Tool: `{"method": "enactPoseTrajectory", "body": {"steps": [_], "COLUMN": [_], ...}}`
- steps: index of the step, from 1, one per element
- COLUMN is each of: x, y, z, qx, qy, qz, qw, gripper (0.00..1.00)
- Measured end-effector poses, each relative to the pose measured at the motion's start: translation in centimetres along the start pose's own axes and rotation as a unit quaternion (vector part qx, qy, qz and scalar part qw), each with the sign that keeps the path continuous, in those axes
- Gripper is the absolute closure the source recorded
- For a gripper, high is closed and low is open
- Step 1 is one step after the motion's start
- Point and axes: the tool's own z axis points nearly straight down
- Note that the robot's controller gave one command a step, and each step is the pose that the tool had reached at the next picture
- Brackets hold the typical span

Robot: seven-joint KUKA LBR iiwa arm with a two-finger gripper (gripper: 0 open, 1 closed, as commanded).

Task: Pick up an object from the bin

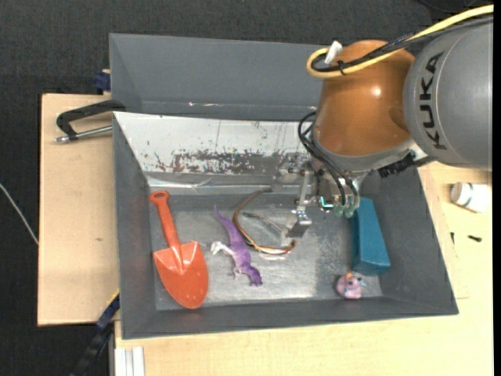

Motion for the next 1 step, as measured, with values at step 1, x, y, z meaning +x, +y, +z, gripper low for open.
{"method": "enactPoseTrajectory", "body": {"steps": [1], "x": [-0.09], "y": [-0.03], "z": [-0.38], "qx": [0.000], "qy": [-0.0033], "qz": [0.001], "qw": [1.0000], "gripper": [0.00]}}
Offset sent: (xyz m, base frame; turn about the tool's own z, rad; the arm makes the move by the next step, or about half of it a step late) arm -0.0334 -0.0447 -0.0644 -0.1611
